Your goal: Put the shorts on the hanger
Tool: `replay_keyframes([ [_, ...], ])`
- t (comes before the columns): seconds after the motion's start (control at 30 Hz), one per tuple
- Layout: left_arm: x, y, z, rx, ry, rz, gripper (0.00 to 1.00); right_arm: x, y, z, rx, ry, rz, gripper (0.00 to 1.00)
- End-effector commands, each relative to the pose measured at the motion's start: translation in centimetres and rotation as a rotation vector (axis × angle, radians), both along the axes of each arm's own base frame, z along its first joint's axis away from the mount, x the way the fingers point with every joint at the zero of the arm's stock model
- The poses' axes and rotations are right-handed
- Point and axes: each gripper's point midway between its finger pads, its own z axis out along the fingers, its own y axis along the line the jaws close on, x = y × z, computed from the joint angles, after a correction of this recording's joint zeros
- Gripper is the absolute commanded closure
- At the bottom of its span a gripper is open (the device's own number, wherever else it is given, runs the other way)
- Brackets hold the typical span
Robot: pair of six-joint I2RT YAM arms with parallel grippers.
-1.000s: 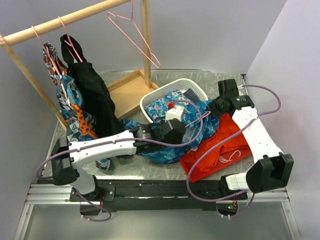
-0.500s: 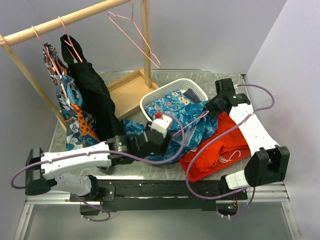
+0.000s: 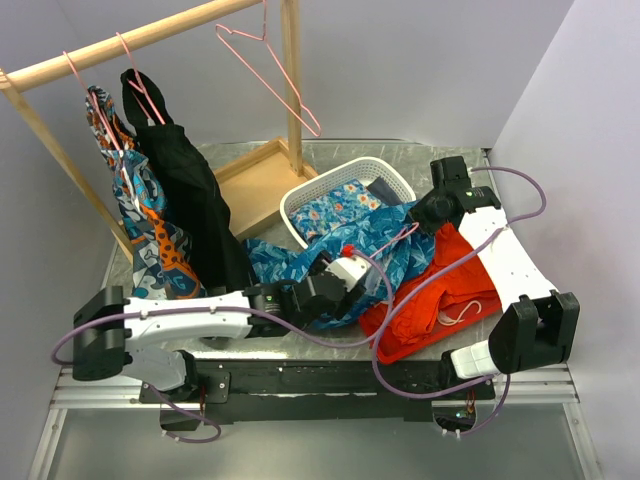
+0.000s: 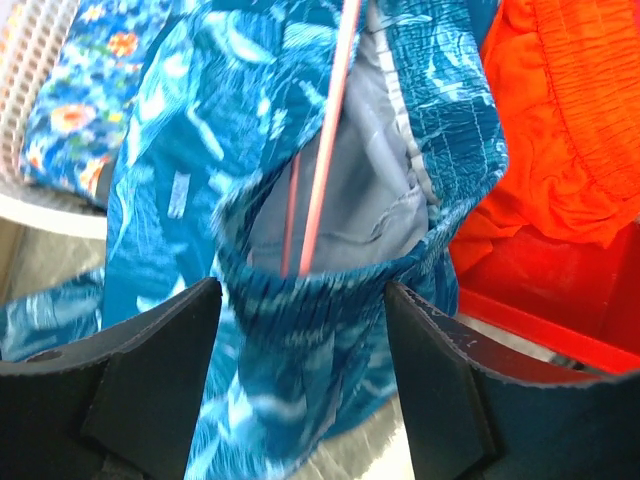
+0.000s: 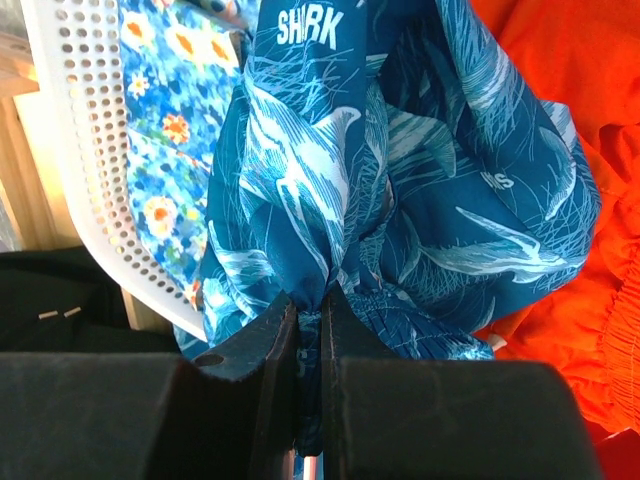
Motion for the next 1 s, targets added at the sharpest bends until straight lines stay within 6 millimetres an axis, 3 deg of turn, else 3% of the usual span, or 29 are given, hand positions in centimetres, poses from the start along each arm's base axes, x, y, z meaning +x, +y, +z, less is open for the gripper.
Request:
replay_keyframes([
  [0.0,0.9,-2.4,1.2,-0.03,-0.077,-0.067,0.28,0.5,0.6,2.4,0.023,-0.058,0.037,1.0],
  [0.1,1.3,-2.6,0.9,-0.029,-0.083,-0.081,0.31,0.5,0.7,3.1,0.027,-0.07,0.048,1.0],
  [0.17,1.8,-3.1,1.8,-0.082,-0.102,-0.082,0.38,0.4,0.8,3.4,0.028,-0.076,0.059,1.0],
  [0.3,2.2,-3.5,2.8,-0.141,-0.111,-0.108,0.63,0.2,1.2,3.9,0.04,-0.095,0.083,1.0],
  [0.37,2.3,-3.6,3.5,-0.171,-0.104,-0.112,0.93,0.0,1.5,4.3,0.049,-0.109,0.103,1.0],
  [0.4,2.2,-3.6,3.7,-0.186,-0.095,-0.11,0.99,-0.1,1.6,4.5,0.05,-0.116,0.113,1.0],
  [0.53,1.3,-3.1,6.1,-0.259,-0.059,-0.115,0.99,-0.7,2.2,6.3,0.063,-0.185,0.18,1.0],
  [0.6,0.9,-2.8,6.9,-0.283,-0.038,-0.117,0.99,-0.6,2.9,7.7,0.094,-0.246,0.217,0.89],
  [0.63,0.5,-2.3,7.8,-0.304,-0.035,-0.124,0.99,-0.7,3.0,8.5,0.093,-0.286,0.239,0.66],
  [0.73,-0.3,-1.2,9.7,-0.34,-0.021,-0.131,0.99,-0.7,3.0,11.7,0.072,-0.394,0.28,0.3],
  [0.83,-0.9,-0.4,11.7,-0.39,-0.012,-0.13,0.99,-1.1,2.5,15.3,0.026,-0.495,0.3,0.12],
  [0.97,-1.5,0.8,13.4,-0.43,0.007,-0.121,0.99,-2.2,1.4,19.5,-0.053,-0.601,0.311,0.03],
])
